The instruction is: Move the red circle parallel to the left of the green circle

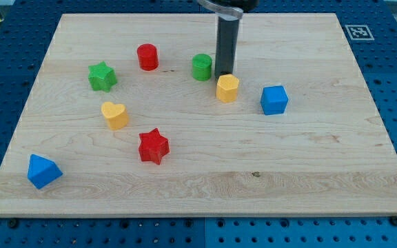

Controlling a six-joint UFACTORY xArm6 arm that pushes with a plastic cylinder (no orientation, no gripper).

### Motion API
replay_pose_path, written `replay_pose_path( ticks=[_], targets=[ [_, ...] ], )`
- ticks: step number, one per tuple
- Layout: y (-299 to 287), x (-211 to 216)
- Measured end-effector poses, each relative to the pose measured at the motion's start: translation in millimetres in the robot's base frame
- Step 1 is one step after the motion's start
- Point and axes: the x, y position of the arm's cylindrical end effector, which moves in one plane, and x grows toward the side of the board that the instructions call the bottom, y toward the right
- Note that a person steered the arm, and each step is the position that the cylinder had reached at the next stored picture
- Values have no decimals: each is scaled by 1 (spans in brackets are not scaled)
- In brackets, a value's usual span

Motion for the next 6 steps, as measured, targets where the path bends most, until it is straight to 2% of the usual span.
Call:
replay_pose_path(
  ticks=[2, 4, 6],
  targets=[
    [-36, 24],
    [-59, 9],
    [-118, 6]
  ],
)
